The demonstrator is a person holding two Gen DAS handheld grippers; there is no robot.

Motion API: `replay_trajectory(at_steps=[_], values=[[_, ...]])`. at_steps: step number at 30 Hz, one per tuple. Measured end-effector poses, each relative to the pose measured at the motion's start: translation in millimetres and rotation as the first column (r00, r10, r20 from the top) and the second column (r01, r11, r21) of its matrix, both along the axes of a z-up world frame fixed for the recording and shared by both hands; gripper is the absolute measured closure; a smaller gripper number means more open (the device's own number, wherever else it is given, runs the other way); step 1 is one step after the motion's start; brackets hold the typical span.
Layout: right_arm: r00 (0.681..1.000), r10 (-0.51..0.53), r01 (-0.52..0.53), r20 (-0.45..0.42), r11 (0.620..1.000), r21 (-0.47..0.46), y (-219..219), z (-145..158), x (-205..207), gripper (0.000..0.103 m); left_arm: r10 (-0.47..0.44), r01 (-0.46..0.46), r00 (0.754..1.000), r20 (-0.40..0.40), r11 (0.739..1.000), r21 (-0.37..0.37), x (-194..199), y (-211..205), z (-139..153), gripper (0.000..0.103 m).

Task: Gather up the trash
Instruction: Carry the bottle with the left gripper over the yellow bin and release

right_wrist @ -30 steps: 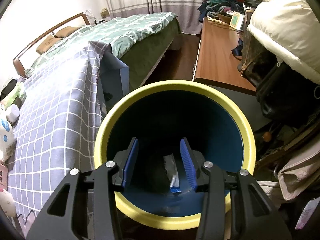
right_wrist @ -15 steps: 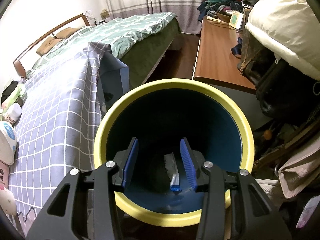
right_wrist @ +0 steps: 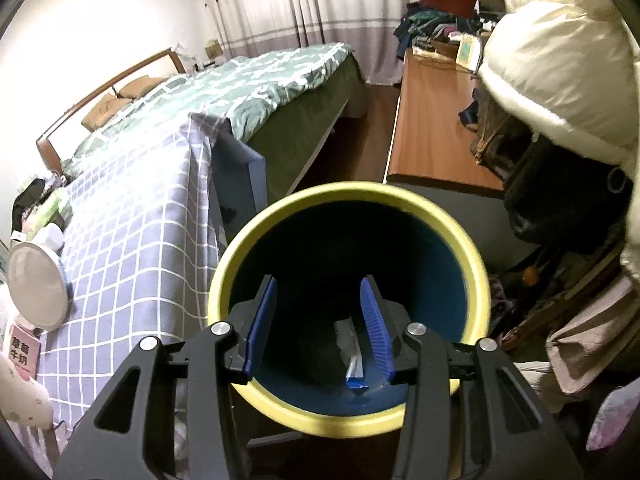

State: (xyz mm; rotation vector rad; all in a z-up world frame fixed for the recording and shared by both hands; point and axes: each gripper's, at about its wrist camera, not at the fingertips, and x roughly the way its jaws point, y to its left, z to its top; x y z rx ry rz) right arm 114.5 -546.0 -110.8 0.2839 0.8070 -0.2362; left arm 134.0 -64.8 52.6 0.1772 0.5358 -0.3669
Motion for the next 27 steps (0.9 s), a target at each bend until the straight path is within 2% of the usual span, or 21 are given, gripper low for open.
replay_trajectory(at_steps=[8,12,14,18,22,27], values=[[0.997,-0.044,0.046,0.071,0.998,-0.033,-18,23,-37,0.061,-0.152,0.153,0.988,0.015,0.988,-0.023,27,-82,39,0.051],[0.994,-0.065,0.070,0.090,0.996,-0.053,-28,30,-53,0.061,-0.250,0.249,0.968,-0.008,0.968,-0.036,38,-139,44,0.051],[0.992,-0.075,0.081,0.097,0.995,-0.060,-33,32,-61,0.061,-0.308,0.307,0.951,-0.033,0.951,-0.033,46,-175,42,0.051],[0.990,-0.093,0.100,0.103,0.993,-0.064,-39,32,-74,0.061,-0.391,0.388,0.914,-0.111,0.920,-0.049,61,-238,28,0.051],[0.990,-0.105,0.110,0.092,0.993,-0.044,-46,24,-82,0.061,-0.454,0.447,0.866,-0.208,0.891,-0.080,82,-297,-2,0.051],[0.991,-0.115,0.117,0.073,0.993,-0.025,-53,14,-84,0.061,-0.462,0.462,0.820,-0.337,0.883,-0.088,105,-353,-51,0.051]])
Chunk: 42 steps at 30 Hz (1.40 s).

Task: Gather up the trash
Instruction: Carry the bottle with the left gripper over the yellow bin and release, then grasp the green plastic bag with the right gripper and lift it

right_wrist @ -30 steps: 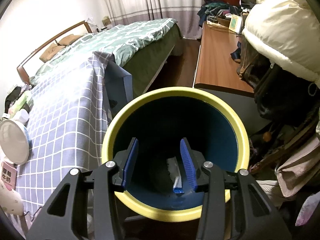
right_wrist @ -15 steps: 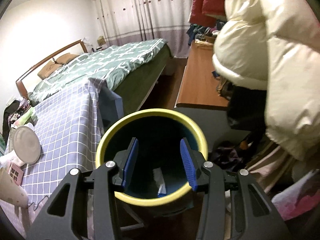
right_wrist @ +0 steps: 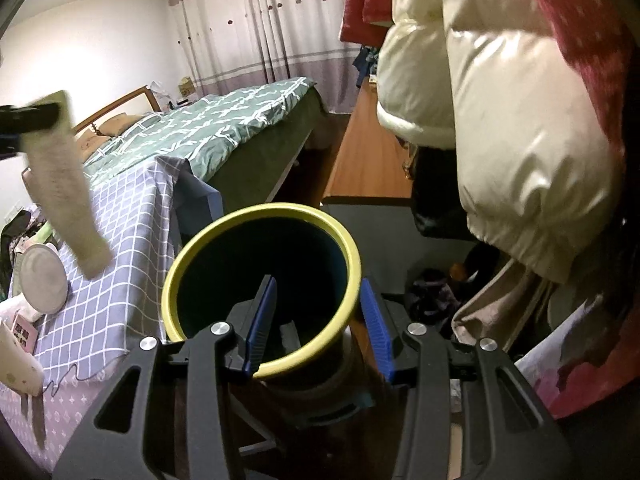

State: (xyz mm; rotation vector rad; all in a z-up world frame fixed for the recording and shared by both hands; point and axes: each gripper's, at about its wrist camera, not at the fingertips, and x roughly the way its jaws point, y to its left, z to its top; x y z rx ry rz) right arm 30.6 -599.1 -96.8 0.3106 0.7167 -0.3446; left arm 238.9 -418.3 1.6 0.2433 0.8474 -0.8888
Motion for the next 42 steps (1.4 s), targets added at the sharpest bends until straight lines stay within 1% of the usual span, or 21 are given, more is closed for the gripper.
replay_trajectory(at_steps=[4,8,9,12,13,15,16,17,21,24,26,28,29,30,32,33,35,37,38,39,42], values=[[1.000,-0.004,0.004,0.002,1.000,0.009,-2,-2,0,0.061,0.029,-0.024,0.995,-0.093,0.998,0.061,18,-33,-47,0.051],[1.000,-0.005,0.005,-0.002,1.000,0.006,-2,-2,-2,0.058,0.083,-0.063,0.984,-0.156,0.989,0.131,30,-51,-88,0.051],[1.000,-0.005,0.005,-0.007,1.000,0.004,-2,-2,-2,0.056,0.095,-0.070,0.981,-0.169,0.986,0.150,32,-53,-96,0.051],[1.000,-0.003,0.003,-0.012,1.000,0.002,0,-1,-4,0.055,0.118,-0.077,0.971,-0.209,0.978,0.194,36,-61,-117,0.051],[1.000,-0.002,0.002,-0.015,1.000,0.001,1,-1,-4,0.055,0.126,-0.079,0.966,-0.226,0.975,0.207,37,-62,-122,0.051],[1.000,-0.002,0.002,-0.013,1.000,0.001,1,0,-5,0.055,0.133,-0.082,0.960,-0.245,0.975,0.208,35,-59,-122,0.047],[1.000,-0.001,0.001,-0.012,1.000,0.001,1,1,-5,0.055,0.132,-0.084,0.962,-0.238,0.976,0.202,34,-57,-117,0.037],[1.000,0.000,0.000,-0.010,1.000,0.001,2,2,-6,0.054,0.128,-0.087,0.967,-0.220,0.978,0.189,31,-53,-108,0.033],[1.000,0.013,-0.013,-0.005,1.000,0.001,8,3,-5,0.053,0.111,-0.092,0.975,-0.190,0.990,0.107,26,-30,-63,0.030],[0.999,0.038,-0.038,-0.007,0.999,-0.001,16,4,-1,0.053,0.113,-0.111,0.984,-0.140,0.994,0.020,19,2,-23,0.025],[0.998,0.059,-0.059,-0.009,0.998,-0.003,24,4,3,0.053,0.128,-0.132,0.988,-0.089,0.991,-0.034,9,27,4,0.018],[0.997,0.081,-0.081,-0.012,0.997,-0.007,32,5,9,0.053,0.170,-0.168,0.985,0.011,0.981,-0.092,-6,66,31,0.011],[0.996,0.092,-0.092,-0.014,0.996,-0.009,36,6,11,0.053,0.197,-0.189,0.978,0.064,0.975,-0.114,-14,87,42,0.011],[0.994,0.104,-0.104,-0.016,0.995,-0.011,41,7,15,0.053,0.217,-0.205,0.971,0.097,0.971,-0.126,-19,101,48,0.010],[0.991,0.136,-0.136,-0.015,0.991,-0.017,54,11,22,0.053,0.292,-0.266,0.943,0.162,0.950,-0.165,-34,151,60,0.008],[0.988,0.154,-0.155,-0.014,0.988,-0.020,60,14,27,0.053,0.322,-0.291,0.930,0.176,0.940,-0.179,-39,169,62,0.007],[0.979,0.205,-0.205,-0.011,0.978,-0.024,78,19,39,0.053,0.398,-0.360,0.895,0.199,0.911,-0.202,-51,216,65,0.006],[0.963,0.271,-0.271,-0.007,0.962,-0.025,99,27,54,0.053,0.498,-0.457,0.840,0.215,0.863,-0.217,-65,271,60,0.006],[0.952,0.307,-0.307,-0.005,0.951,-0.026,111,31,63,0.053,0.549,-0.506,0.807,0.218,0.833,-0.222,-73,297,56,0.006],[0.939,0.344,-0.344,-0.004,0.939,-0.030,123,36,72,0.053,0.579,-0.536,0.786,0.218,0.813,-0.226,-78,314,54,0.006],[0.903,0.429,-0.429,0.002,0.902,-0.054,159,50,91,0.053,0.680,-0.641,0.703,0.208,0.732,-0.230,-102,376,40,0.006]])
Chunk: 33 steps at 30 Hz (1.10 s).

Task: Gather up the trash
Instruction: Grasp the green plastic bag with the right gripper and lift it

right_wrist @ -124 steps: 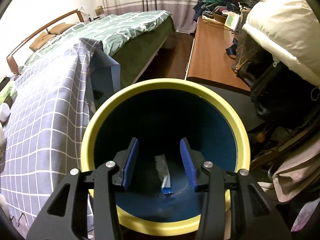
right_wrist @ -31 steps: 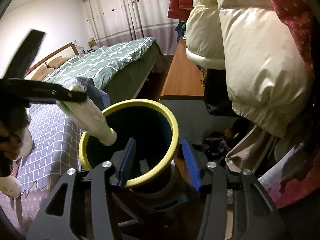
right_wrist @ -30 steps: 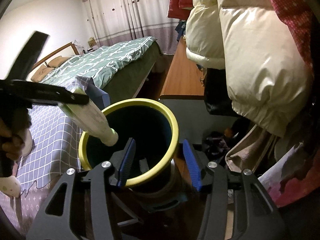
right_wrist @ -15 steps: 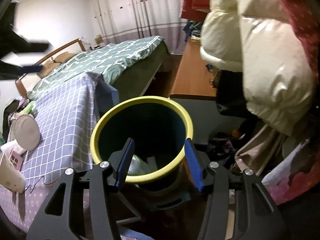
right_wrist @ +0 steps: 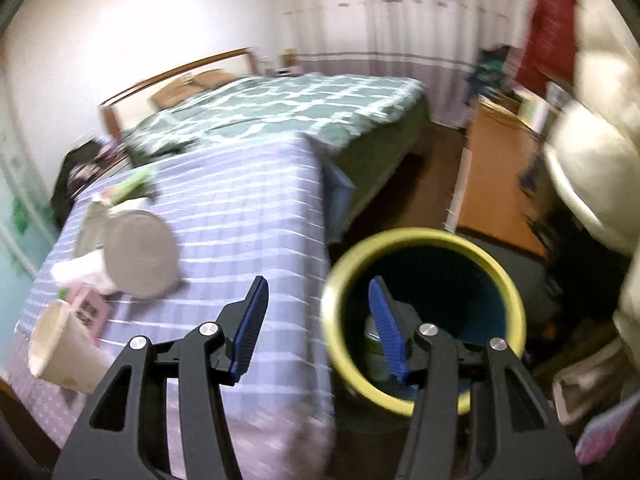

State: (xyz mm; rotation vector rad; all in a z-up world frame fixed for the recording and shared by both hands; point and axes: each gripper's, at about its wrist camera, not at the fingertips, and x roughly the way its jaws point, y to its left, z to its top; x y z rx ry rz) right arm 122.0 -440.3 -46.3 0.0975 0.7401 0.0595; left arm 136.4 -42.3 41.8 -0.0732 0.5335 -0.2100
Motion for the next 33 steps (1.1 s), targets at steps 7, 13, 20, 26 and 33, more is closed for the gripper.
replay_trajectory(at_steps=[7,13,20,26,33], values=[[0.960,0.278,-0.278,0.023,0.961,-0.002,105,39,47,0.053,0.170,-0.170,0.985,-0.018,0.985,-0.030,-35,77,-32,0.006],[0.916,0.402,-0.401,0.007,0.915,-0.043,174,48,69,0.053,0.169,-0.169,0.985,-0.027,0.986,-0.013,-41,87,-48,0.006],[0.919,0.381,-0.375,-0.103,0.924,0.078,209,49,177,0.053,0.153,-0.154,0.988,-0.021,0.988,-0.017,-40,83,-54,0.006],[0.914,0.312,-0.281,-0.258,0.948,0.152,228,13,262,0.053,0.179,-0.179,0.984,-0.015,0.983,0.029,-27,83,-58,0.006],[0.892,0.283,-0.236,-0.354,0.957,0.171,245,-21,292,0.053,0.168,-0.168,0.985,-0.040,0.986,0.017,-15,93,-67,0.006]])
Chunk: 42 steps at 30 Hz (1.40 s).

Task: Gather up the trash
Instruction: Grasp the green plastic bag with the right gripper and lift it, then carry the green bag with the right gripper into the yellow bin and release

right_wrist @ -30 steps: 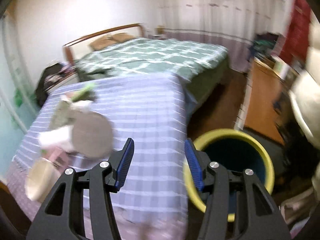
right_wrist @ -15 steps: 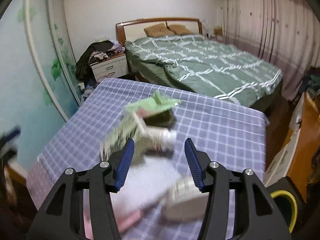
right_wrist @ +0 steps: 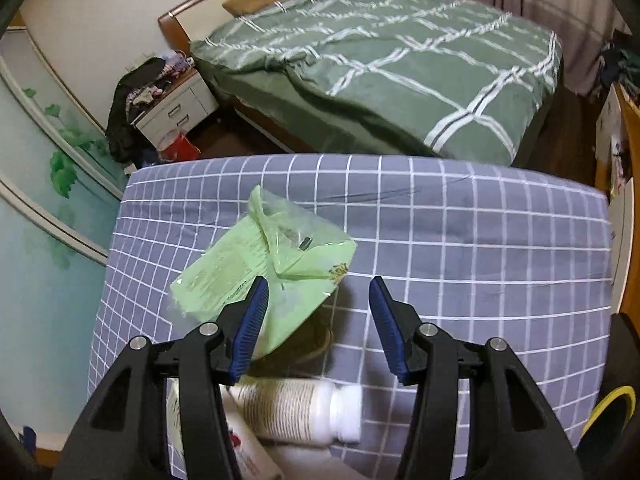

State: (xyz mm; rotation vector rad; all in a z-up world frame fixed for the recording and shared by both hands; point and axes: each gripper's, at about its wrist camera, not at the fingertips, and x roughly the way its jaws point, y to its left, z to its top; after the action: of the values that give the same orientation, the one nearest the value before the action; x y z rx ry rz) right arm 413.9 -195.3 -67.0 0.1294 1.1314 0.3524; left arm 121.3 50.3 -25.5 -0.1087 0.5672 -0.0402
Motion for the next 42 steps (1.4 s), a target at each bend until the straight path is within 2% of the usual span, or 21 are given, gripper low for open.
replay_trajectory(at_steps=[3,7,12,18,21,26,29,33,36,42], values=[[1.000,0.003,-0.003,-0.007,1.000,-0.002,3,-2,0,0.055,-0.002,0.002,1.000,-0.010,1.000,-0.011,4,3,-5,0.006],[1.000,0.020,-0.020,-0.004,1.000,-0.005,12,1,0,0.087,0.001,-0.002,1.000,-0.012,1.000,-0.020,4,7,-8,0.006],[0.999,0.026,-0.027,0.043,0.999,0.020,20,18,-5,0.102,0.016,-0.016,1.000,-0.010,1.000,-0.027,0,11,-8,0.006],[0.982,0.024,-0.035,0.187,0.998,0.055,24,69,-29,0.102,0.017,-0.017,1.000,-0.005,1.000,-0.016,-5,8,-7,0.006],[0.961,0.021,-0.035,0.275,0.998,0.046,14,97,-46,0.102,0.012,-0.012,1.000,0.003,1.000,-0.013,-8,6,-4,0.006],[0.926,0.001,-0.031,0.377,0.997,0.071,-21,135,-84,0.102,-0.007,0.007,1.000,0.015,1.000,-0.012,-12,-3,-2,0.006],[0.904,-0.029,-0.010,0.426,0.996,0.090,-58,150,-116,0.102,-0.024,0.024,1.000,0.020,1.000,-0.009,-14,-8,-1,0.006],[0.876,-0.098,0.055,0.472,0.993,0.106,-112,155,-161,0.102,-0.053,0.053,0.998,0.023,0.999,-0.004,-15,-20,-2,0.006],[0.852,-0.176,0.134,0.494,0.984,0.119,-161,147,-197,0.102,-0.070,0.070,0.997,0.028,0.998,0.000,-17,-28,-2,0.006],[0.783,-0.342,0.358,0.520,0.931,0.073,-251,111,-258,0.102,-0.109,0.108,0.993,0.038,0.994,0.006,-19,-49,0,0.006]])
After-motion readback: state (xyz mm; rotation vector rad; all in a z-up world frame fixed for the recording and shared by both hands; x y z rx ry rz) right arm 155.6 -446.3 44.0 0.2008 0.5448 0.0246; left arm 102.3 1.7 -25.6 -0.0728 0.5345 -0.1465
